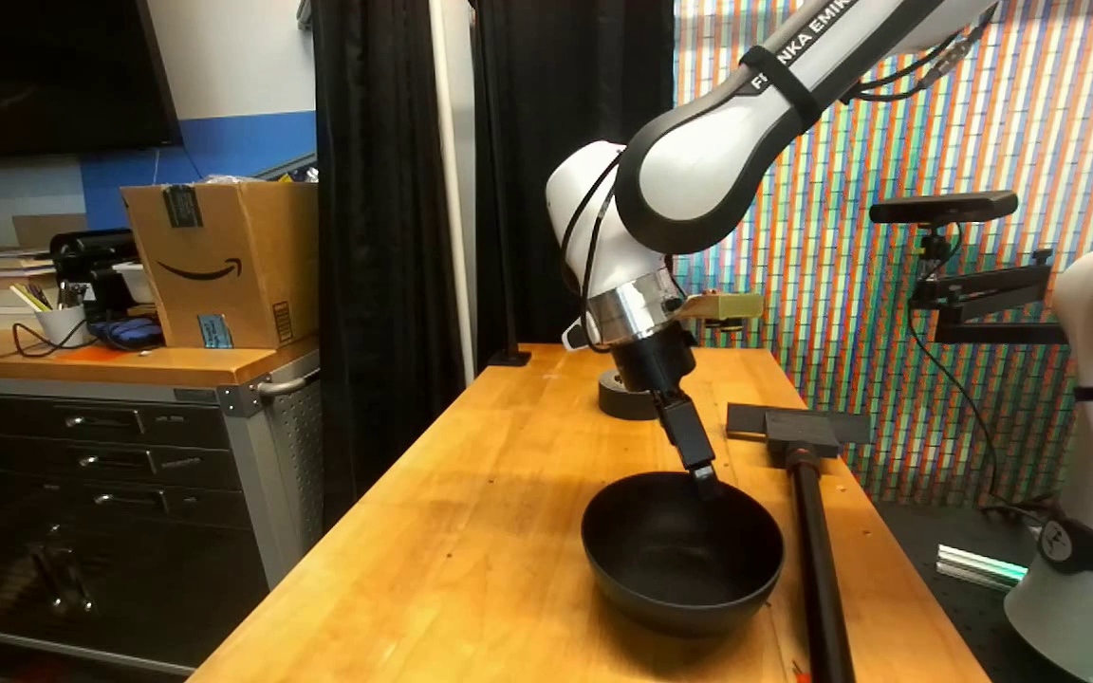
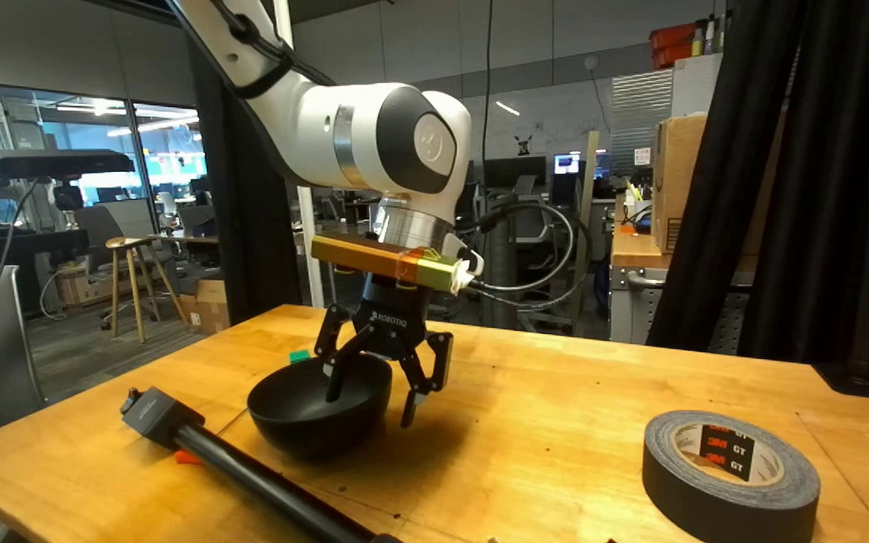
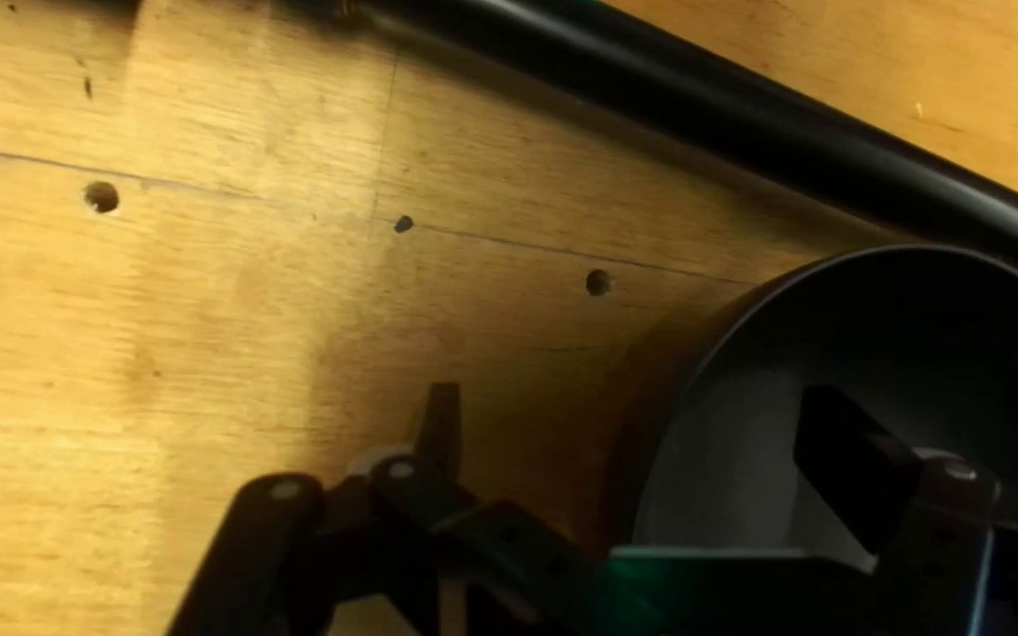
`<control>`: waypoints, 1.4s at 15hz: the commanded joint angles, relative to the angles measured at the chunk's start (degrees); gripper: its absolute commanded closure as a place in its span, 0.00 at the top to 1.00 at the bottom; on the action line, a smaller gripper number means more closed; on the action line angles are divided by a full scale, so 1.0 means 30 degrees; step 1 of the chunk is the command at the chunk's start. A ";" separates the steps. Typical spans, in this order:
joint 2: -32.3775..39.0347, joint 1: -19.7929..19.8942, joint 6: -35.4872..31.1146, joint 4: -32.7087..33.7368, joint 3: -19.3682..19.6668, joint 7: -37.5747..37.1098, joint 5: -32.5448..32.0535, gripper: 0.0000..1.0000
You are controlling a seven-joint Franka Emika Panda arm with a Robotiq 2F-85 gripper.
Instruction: Move the bowl to the right, pick up the green cube and put it in the bowl
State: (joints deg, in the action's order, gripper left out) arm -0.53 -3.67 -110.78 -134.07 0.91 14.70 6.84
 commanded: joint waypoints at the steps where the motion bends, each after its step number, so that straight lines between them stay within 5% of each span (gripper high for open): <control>1: 0.0835 0.0211 0.0280 0.0815 -0.0379 -0.0881 -0.0692 0.66; 9: 0.1371 0.0660 0.0843 0.1789 -0.0108 -0.1441 -0.1306 0.07; 12: 0.1504 0.1285 0.1118 0.2671 0.0285 -0.1389 -0.1460 0.01; 21: 0.2266 0.3477 0.1689 0.5618 0.1943 -0.1428 -0.2323 0.05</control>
State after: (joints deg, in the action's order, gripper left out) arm 3.87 5.47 -108.19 -122.16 5.77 10.88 0.80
